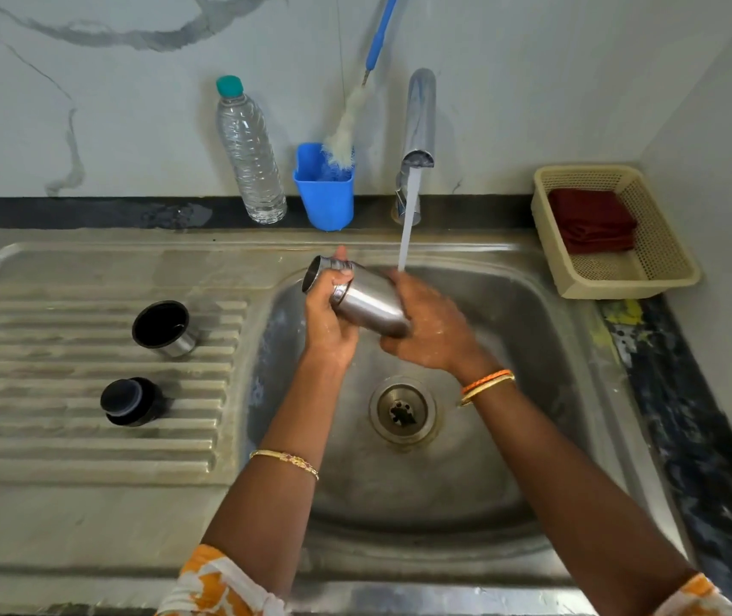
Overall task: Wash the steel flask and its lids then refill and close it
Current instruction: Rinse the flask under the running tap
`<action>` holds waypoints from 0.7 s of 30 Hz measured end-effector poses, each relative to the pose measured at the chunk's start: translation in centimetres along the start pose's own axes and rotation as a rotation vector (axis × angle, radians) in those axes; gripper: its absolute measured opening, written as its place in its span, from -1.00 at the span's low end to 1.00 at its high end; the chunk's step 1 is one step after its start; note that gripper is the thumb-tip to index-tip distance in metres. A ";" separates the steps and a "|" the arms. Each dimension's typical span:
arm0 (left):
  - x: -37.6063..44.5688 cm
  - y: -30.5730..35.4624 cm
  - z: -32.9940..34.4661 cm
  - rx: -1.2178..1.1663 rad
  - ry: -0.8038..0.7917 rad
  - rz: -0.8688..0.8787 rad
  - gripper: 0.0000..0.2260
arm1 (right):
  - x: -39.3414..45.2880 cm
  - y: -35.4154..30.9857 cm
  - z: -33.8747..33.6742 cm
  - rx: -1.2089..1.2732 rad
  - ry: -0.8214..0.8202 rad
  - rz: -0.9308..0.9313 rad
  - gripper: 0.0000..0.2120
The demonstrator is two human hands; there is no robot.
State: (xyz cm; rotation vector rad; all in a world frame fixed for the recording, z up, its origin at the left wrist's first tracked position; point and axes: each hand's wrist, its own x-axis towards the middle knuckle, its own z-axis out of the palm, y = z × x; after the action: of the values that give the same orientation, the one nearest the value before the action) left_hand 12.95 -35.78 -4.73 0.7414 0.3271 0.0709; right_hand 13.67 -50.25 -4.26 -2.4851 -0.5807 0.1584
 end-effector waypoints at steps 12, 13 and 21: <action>1.0 -0.1 1.6 -0.027 0.558 -0.095 -0.54 | -0.4 1.5 -0.9 -0.385 0.046 0.205 -0.21; 1.2 0.1 1.8 -0.039 0.538 -0.093 -0.53 | -0.2 0.8 -0.7 -0.384 0.059 0.189 -0.20; 0.4 -0.1 2.4 -0.072 0.088 -0.069 -0.83 | 2.3 -4.2 0.2 -0.312 0.106 -0.187 -0.10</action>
State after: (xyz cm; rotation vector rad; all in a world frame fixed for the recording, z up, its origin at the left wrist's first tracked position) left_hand 14.09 -37.31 -3.23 0.6566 0.4317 0.0502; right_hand 14.19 -46.05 -2.02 -2.6972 -0.8428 -0.1465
